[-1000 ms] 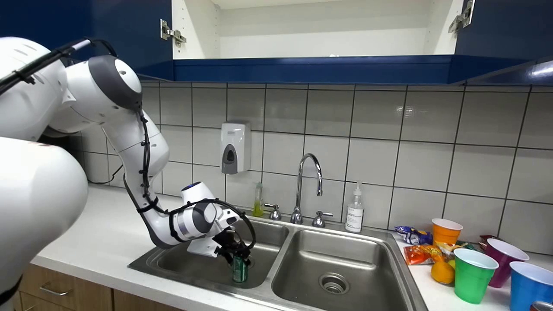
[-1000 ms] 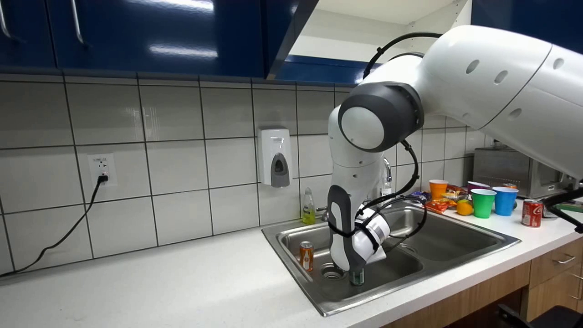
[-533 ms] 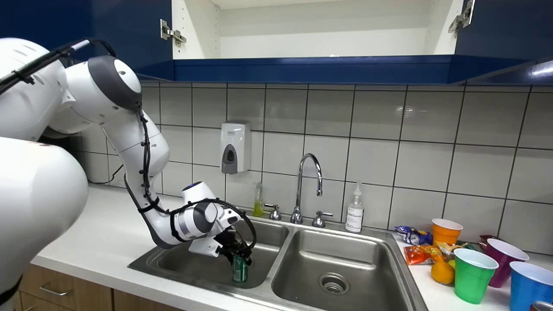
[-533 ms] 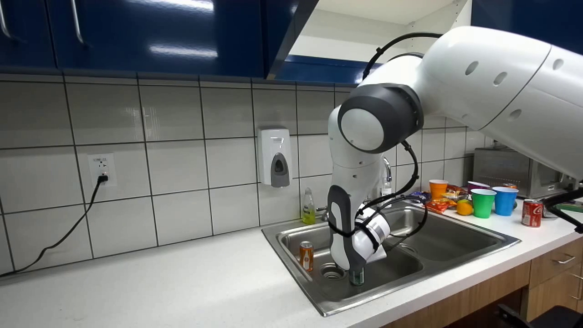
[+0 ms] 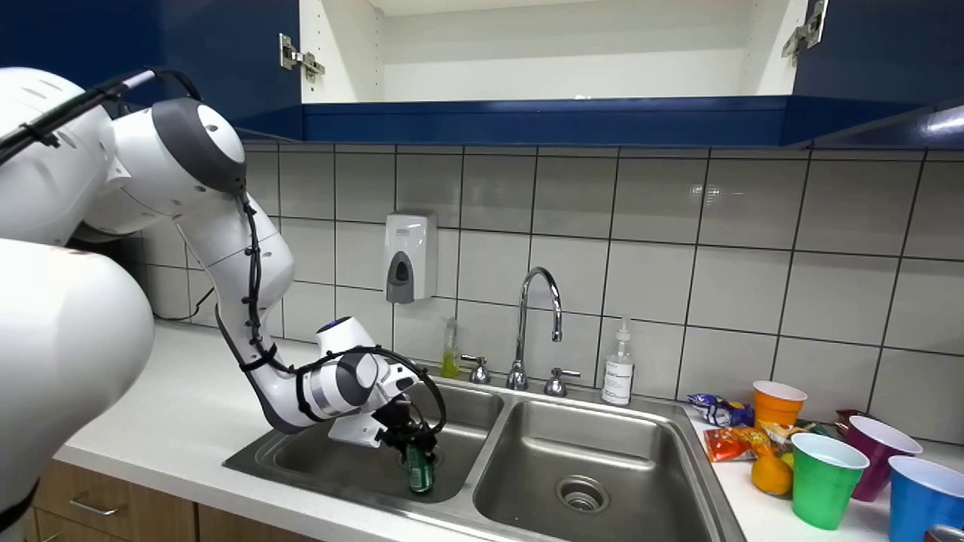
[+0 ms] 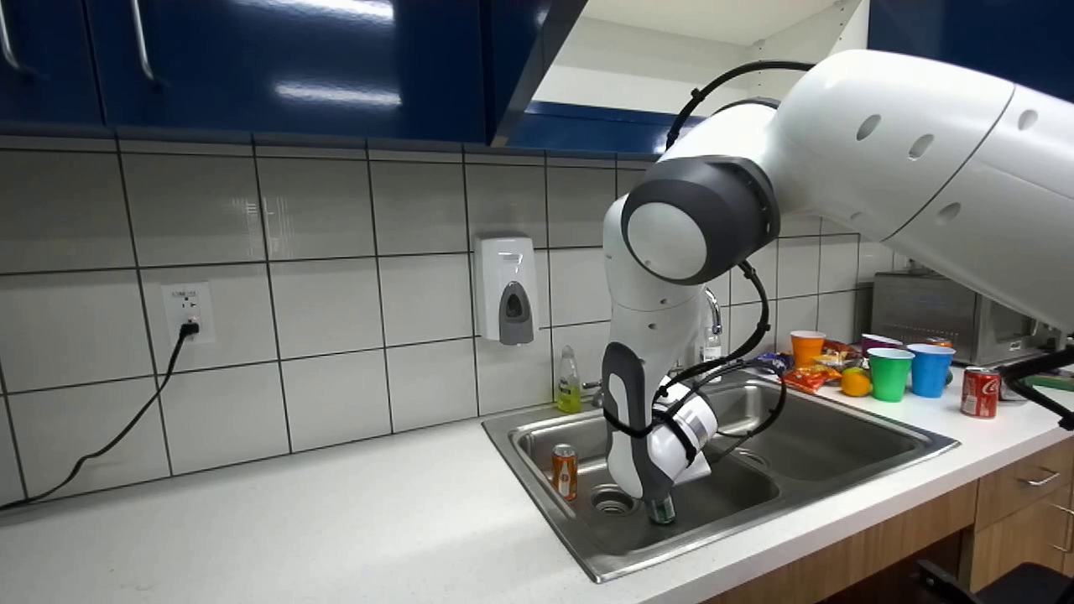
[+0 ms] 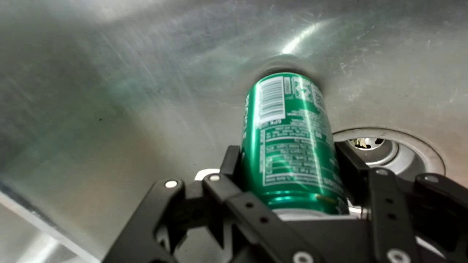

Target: Move the green soda can to the open cabinet

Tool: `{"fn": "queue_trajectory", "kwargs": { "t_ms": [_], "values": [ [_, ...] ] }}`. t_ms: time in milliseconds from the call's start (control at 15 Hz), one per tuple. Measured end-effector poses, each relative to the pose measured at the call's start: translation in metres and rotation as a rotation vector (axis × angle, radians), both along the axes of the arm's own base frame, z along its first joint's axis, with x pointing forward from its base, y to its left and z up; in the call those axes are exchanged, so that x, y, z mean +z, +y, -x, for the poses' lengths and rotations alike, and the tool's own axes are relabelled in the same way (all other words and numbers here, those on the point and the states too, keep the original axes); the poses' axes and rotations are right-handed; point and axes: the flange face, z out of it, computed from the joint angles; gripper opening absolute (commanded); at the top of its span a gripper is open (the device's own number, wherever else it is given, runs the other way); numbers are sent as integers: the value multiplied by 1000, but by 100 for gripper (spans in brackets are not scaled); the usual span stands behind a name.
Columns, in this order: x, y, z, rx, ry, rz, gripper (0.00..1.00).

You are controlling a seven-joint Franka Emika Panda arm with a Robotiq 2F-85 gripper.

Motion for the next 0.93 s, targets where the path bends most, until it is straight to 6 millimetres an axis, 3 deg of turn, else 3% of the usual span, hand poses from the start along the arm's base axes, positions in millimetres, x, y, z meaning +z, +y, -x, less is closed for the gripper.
{"fn": "queue_trajectory", "kwargs": {
  "t_ms": [933],
  "values": [
    [9,13,-2,26,3,-22,40]
  ]
}}
